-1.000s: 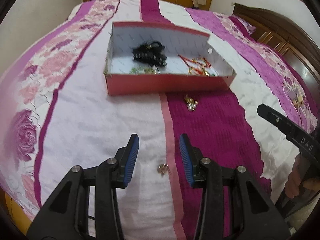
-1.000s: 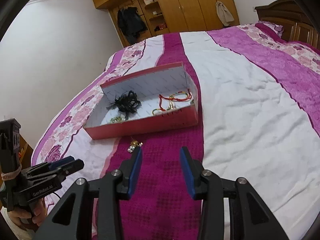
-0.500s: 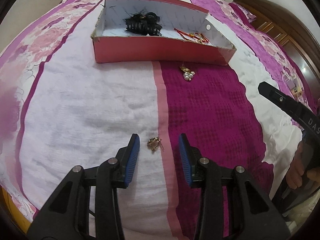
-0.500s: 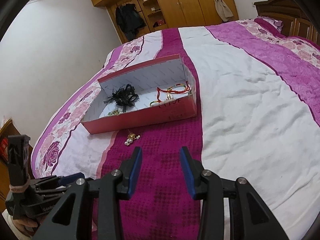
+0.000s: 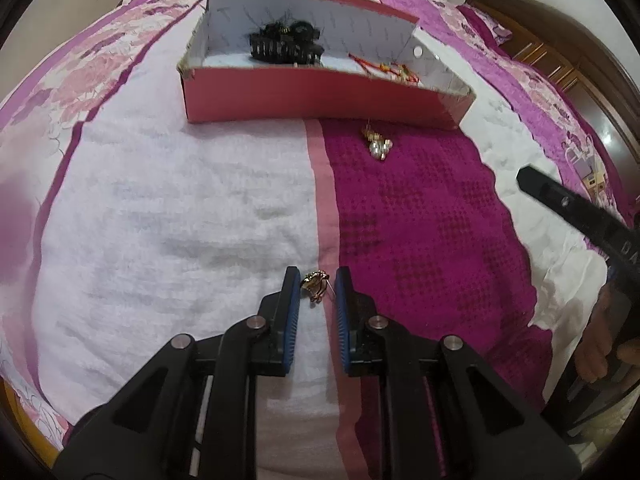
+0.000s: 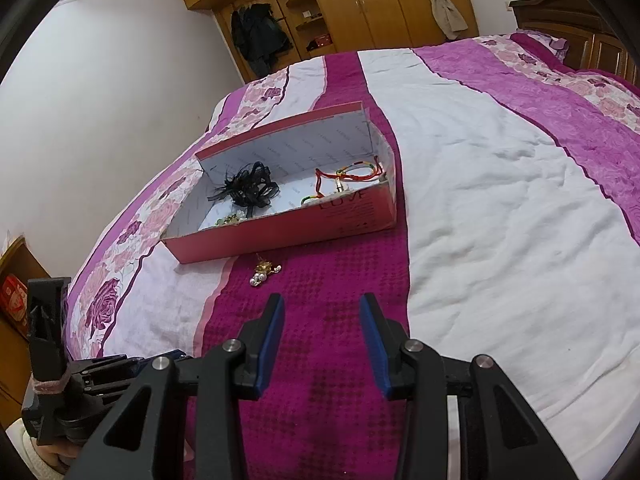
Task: Organize jewelry
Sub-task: 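Grasp the pearl-and-gold earring with the right gripper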
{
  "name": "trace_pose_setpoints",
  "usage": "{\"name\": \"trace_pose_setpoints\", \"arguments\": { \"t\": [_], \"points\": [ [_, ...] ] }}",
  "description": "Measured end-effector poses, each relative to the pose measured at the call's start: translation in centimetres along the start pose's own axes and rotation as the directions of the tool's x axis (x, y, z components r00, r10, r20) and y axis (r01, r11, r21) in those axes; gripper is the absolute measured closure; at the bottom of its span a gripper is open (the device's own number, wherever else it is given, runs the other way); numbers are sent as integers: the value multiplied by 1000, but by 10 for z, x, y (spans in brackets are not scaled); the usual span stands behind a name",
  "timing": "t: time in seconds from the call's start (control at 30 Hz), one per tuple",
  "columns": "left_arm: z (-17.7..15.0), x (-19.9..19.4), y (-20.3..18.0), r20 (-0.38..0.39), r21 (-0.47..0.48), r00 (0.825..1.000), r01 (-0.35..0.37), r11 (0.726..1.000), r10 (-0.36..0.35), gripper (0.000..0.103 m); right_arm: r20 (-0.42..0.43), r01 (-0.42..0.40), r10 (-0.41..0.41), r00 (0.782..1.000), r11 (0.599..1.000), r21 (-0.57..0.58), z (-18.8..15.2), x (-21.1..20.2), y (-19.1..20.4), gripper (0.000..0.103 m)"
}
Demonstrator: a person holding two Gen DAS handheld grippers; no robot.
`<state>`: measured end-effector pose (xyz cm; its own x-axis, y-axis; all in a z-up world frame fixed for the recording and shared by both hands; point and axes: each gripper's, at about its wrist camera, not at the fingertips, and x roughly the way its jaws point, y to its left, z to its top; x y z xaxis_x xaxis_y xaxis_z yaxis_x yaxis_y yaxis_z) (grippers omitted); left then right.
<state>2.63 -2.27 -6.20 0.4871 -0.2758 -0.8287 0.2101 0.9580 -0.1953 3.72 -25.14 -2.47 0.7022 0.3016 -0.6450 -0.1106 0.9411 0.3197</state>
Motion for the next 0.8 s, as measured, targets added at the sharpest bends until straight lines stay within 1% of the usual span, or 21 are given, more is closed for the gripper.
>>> {"name": "trace_pose_setpoints", "arguments": {
  "t": [0.17, 0.33, 0.47, 0.6, 0.8],
  "points": [
    [12, -14, 5, 66, -11, 998, -23, 1000, 24, 94, -9, -3, 3, 1000, 1000, -16, 1, 3, 5, 61],
    [27, -21, 16, 114, -35, 991, -64, 997, 68, 94, -30, -20, 19, 999, 998, -53, 3, 11, 17, 61],
    [32, -24, 27, 135, -67, 987, -77, 995, 86, 94, -53, -44, 39, 998, 996, -81, 7, 24, 31, 61],
    [34, -25, 32, 149, -78, 984, -89, 993, 99, 94, -91, -70, 62, 994, 994, -89, 12, 44, 44, 61],
    [34, -25, 38, 157, -93, 983, -84, 992, 98, 94, -128, -71, 56, 990, 991, -112, 17, 72, 59, 61]
  ]
}}
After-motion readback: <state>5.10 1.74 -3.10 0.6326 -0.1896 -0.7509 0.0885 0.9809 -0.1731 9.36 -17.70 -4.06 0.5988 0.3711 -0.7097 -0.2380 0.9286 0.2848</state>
